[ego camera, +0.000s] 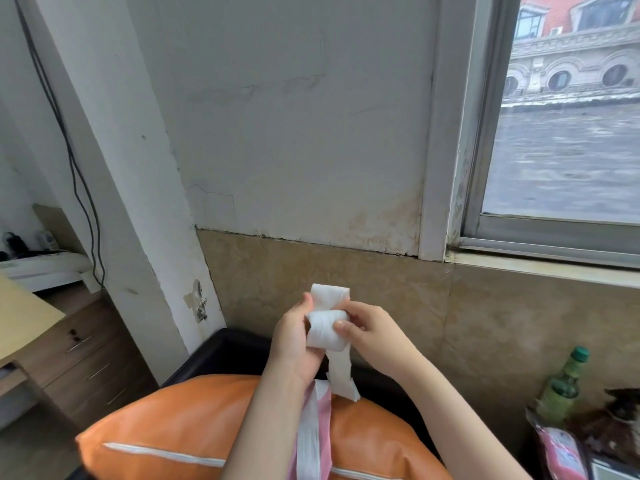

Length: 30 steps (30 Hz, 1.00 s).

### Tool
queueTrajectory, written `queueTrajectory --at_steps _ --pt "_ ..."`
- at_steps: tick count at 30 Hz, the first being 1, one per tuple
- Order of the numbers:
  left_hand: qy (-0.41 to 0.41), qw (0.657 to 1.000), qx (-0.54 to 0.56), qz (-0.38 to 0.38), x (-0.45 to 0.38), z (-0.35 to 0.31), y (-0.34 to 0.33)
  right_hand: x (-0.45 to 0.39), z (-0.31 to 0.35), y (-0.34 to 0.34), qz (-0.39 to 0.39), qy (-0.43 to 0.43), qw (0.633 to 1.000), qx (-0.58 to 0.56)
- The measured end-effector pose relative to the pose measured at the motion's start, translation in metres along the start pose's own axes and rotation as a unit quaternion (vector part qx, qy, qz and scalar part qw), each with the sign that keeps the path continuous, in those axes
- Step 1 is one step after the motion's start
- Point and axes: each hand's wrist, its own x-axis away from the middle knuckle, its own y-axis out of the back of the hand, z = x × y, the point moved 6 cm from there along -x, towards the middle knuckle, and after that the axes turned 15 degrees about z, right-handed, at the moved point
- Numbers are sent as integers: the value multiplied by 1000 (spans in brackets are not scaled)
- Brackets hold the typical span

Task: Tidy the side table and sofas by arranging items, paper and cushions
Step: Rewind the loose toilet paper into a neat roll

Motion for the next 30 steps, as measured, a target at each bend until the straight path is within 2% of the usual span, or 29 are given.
queueTrajectory --at_steps 2,5,9,11,14,16,20,24,30 --pt "-12 999 -27 22 3 -1 -6 1 -2 3 -47 -2 998 -35" --pt "-46 993 -99 50 6 -4 -9 1 -4 3 -69 -9 996 -57" --pt "-75 990 -117 -6 6 0 -1 2 -5 -1 -72 -20 997 2" --pt "-89 990 -98 -40 9 -2 2 6 -3 -2 -89 13 995 40" --pt "-106 990 -59 -72 10 -6 4 9 2 -3 -120 97 970 190" --pt "-99 993 -32 -64 9 -3 1 10 3 -7 -121 126 955 240" --pt "-43 996 82 -16 11 7 -8 11 9 -3 -128 145 950 244" --pt "-3 992 124 0 8 5 -9 13 10 -2 -106 143 952 249" --pt "-32 998 61 8 3 4 -6 7 5 2 -26 49 978 202"
